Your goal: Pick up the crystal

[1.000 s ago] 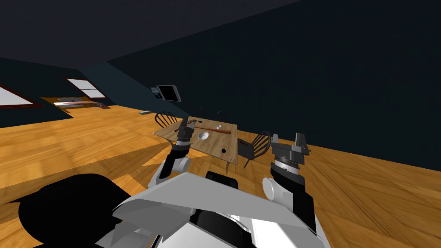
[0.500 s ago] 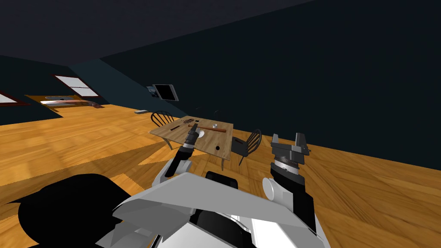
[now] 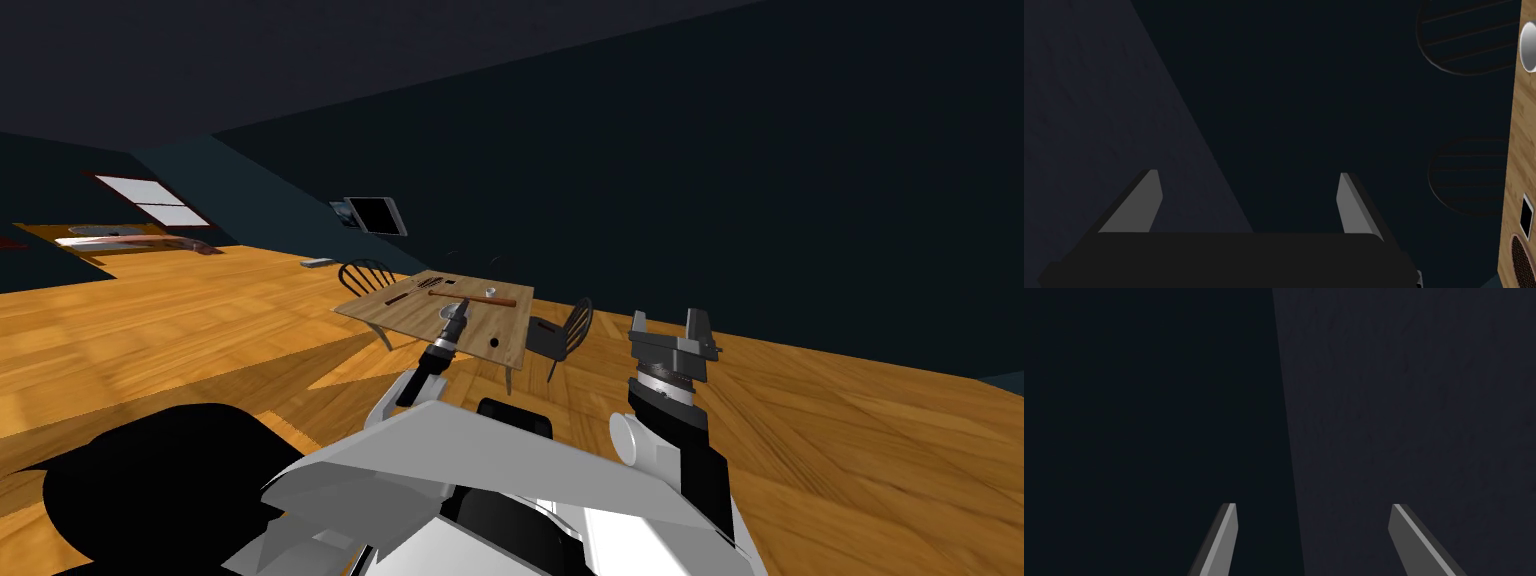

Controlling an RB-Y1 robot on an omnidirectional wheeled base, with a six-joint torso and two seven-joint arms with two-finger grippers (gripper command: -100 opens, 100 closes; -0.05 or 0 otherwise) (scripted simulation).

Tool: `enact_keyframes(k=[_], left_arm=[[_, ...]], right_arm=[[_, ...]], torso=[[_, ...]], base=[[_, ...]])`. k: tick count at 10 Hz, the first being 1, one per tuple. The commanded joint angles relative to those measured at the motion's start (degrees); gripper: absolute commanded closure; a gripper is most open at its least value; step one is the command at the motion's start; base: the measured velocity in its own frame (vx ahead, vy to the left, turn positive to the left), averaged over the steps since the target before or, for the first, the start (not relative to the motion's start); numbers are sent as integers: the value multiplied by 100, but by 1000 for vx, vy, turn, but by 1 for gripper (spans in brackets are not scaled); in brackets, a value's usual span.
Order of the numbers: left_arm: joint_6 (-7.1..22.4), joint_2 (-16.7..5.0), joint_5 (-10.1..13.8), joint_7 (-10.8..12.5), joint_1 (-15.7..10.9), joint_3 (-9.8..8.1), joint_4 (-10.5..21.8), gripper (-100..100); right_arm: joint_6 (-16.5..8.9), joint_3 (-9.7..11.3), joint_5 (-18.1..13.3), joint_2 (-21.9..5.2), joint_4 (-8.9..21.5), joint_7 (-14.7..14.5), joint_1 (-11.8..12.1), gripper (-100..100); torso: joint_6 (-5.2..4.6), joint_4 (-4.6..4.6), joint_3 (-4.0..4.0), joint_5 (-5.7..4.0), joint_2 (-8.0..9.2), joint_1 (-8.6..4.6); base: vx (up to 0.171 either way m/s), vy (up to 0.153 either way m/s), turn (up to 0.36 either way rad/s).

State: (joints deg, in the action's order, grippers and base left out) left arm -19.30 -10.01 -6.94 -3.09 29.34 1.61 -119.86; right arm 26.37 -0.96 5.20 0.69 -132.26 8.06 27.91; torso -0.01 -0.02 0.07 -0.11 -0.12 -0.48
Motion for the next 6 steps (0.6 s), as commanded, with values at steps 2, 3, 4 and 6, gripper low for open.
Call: enact_keyframes(k=[2,3,4,6], left_arm=[[127,-91,-252,1,32,-38,412,-100],[188,-115,-353,-9,16,-60,618,-100],[188,-115,-353,-9,16,-60,696,-100],[315,-160,-556,-37,-25,-122,1095,-100]], right_arm=[[0,0,0,0,0,0,0,0],[0,0,0,0,0,0,0,0],[0,0,0,0,0,0,0,0],[0,0,0,0,0,0,0,0]], torso=[[1,0,0,-1,1,-4],[1,0,-2,-1,4,-5],[0,1,-3,-1,6,-1],[1,3,-8,2,14,14]], base=[[29,-142,-58],[19,-130,-69],[11,-94,-24],[2,-116,-64]])
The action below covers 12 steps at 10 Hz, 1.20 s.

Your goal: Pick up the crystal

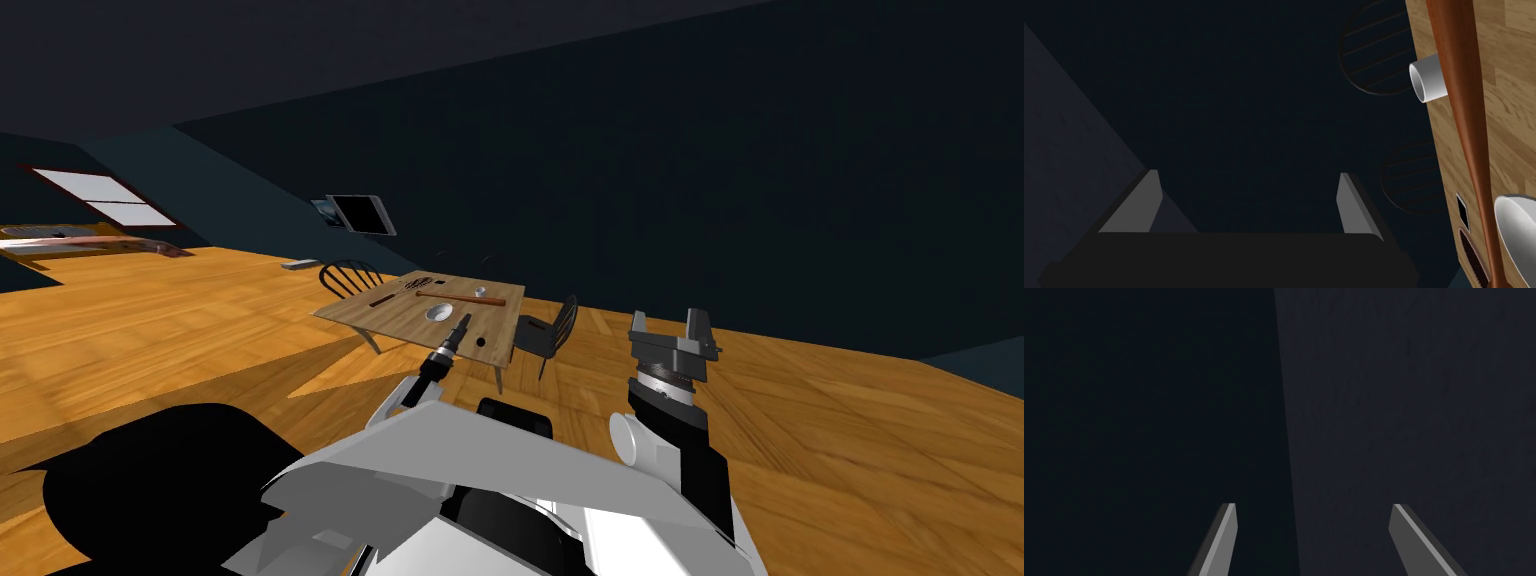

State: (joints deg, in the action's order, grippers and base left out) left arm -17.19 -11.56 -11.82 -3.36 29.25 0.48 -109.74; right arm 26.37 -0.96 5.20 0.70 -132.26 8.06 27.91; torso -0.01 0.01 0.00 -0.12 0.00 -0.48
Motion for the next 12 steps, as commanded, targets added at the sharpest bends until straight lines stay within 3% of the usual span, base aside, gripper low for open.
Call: enact_keyframes(k=[1,8,9,12], left_arm=[[168,-26,-169,-28,-41,-48,286,-100],[433,-107,-560,-118,-170,-262,1232,-100],[433,-107,-560,-118,-170,-262,1238,-100],[637,-196,-826,-206,-284,-475,1844,-100]], right_arm=[[0,0,0,0,0,0,0,0],[0,-1,0,-1,0,0,0,0],[0,-1,0,-1,0,0,0,0],[0,0,0,0,0,0,0,0]], torso=[[0,0,0,0,0,0],[2,0,-1,2,2,21],[1,-1,2,2,-4,18],[1,0,1,1,-2,10]], base=[[7,-173,-98],[12,-103,-46],[24,-72,-24],[16,-118,-87]])
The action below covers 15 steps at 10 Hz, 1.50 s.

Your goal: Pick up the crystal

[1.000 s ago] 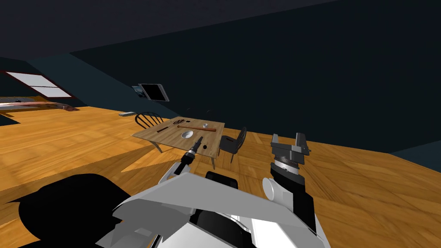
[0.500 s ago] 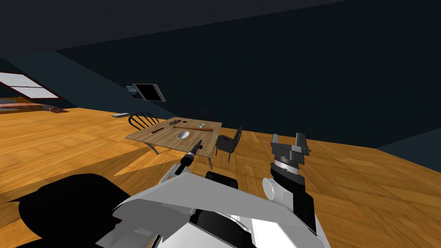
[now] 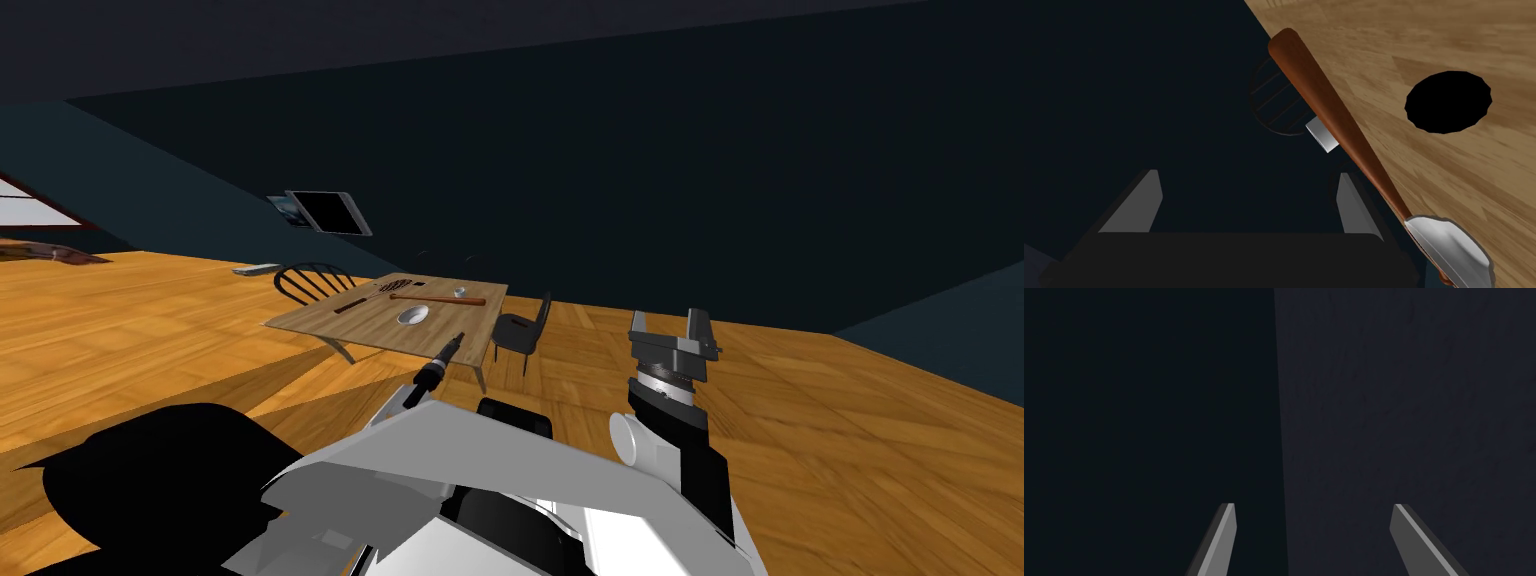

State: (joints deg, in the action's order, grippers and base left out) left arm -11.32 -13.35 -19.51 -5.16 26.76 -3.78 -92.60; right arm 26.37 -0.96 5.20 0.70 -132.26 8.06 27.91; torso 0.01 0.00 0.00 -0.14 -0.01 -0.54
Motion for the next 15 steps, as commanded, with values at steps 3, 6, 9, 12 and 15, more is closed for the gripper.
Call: enact_keyframes(k=[3,6,9,12,15], left_arm=[[187,-93,-214,-97,-109,-213,561,-100],[318,-170,-353,-176,-185,-395,1062,-100],[440,-238,-471,-261,-260,-589,1436,-100],[599,-303,-609,-389,-357,-879,1899,-100],[756,-334,-714,-516,-417,-1172,2305,-100]], right_arm=[[0,-1,0,-1,0,0,0,0],[0,-1,0,-1,0,0,0,0],[0,-1,0,-1,0,0,1,0],[0,-2,0,-2,0,0,1,0],[0,-2,0,-2,0,0,2,0]], torso=[[0,0,0,3,0,18],[1,-1,3,6,-5,31],[1,-3,10,5,-19,34],[1,-2,8,10,-14,54],[2,-6,16,13,-28,69]], base=[[26,-113,-59],[41,-78,-54],[68,-61,-66],[65,-11,-64],[99,34,-52]])
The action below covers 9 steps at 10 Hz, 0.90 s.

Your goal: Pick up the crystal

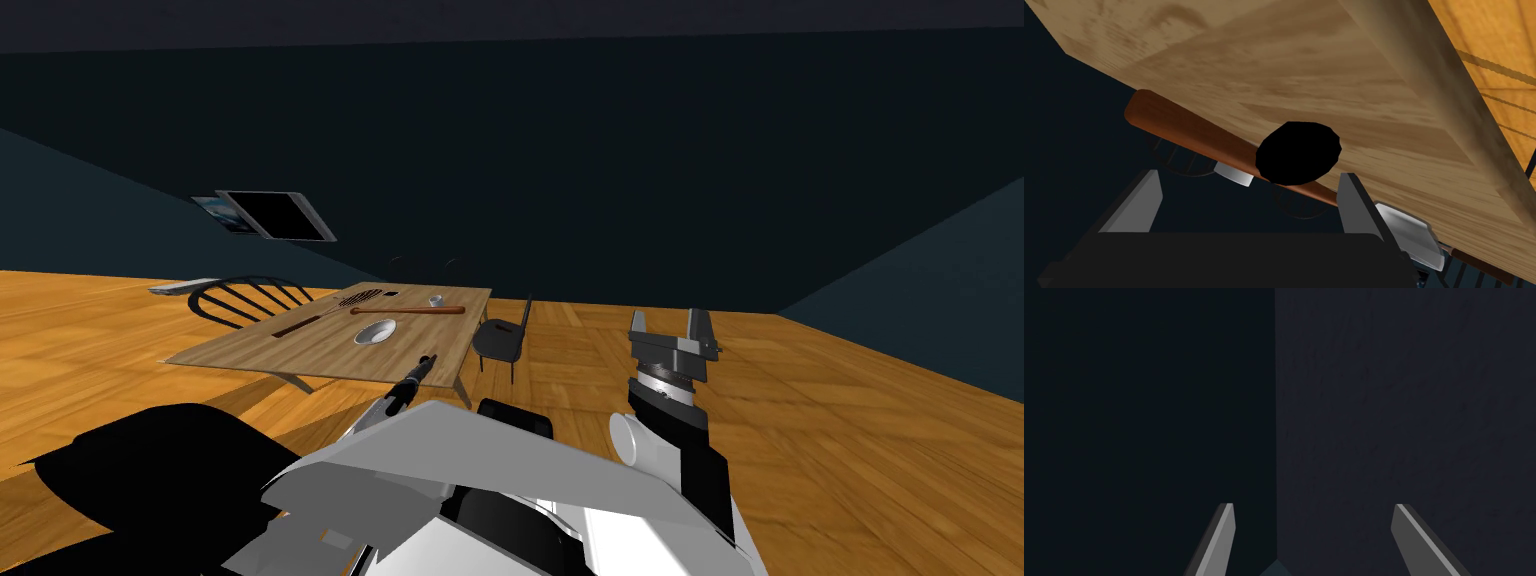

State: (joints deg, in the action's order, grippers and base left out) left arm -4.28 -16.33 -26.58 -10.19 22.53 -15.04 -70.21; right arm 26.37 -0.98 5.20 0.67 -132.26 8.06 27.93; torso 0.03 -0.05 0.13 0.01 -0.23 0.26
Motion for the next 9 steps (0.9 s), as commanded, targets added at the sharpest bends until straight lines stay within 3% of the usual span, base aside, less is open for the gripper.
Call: enact_keyframes(k=[1,2,3,4,5,6,7,8,9], left_arm=[[96,-38,-23,-36,13,-109,161,-100],[54,3,-26,-38,6,-73,90,-100],[71,2,-29,-45,7,-81,98,0],[96,62,-85,-167,-260,-256,310,-100],[123,123,-141,-290,-460,-431,523,-100],[123,123,-141,-290,-527,-431,523,-100],[150,184,-197,-412,-728,-606,736,-100],[150,184,-197,-412,-793,-606,736,-100],[177,245,-254,-534,-998,-781,942,-100]], right_arm=[[0,0,0,0,0,0,0,0],[0,-1,0,-1,0,0,0,0],[0,0,0,0,0,0,0,0],[0,0,0,0,0,0,-1,0],[0,1,0,1,0,0,-2,0],[0,1,0,0,0,0,-3,0],[-1,0,0,0,1,0,-2,0],[-1,1,0,1,1,0,-2,0],[-1,1,0,1,1,0,-2,0]], torso=[[0,0,0,0,0,0],[0,0,1,4,-2,21],[0,2,-6,3,11,5],[0,5,-13,-2,24,-13],[-3,9,-23,-2,41,-16],[-2,14,-37,-1,67,-8],[0,15,-39,-1,68,-10],[-1,15,-39,-2,69,-11],[0,14,-37,-2,64,-15]], base=[[95,122,-28],[44,65,-11],[8,11,-1],[-46,16,-78],[-120,41,-128],[-99,35,-40],[-97,28,-69],[-80,19,-38],[-81,23,-70]])
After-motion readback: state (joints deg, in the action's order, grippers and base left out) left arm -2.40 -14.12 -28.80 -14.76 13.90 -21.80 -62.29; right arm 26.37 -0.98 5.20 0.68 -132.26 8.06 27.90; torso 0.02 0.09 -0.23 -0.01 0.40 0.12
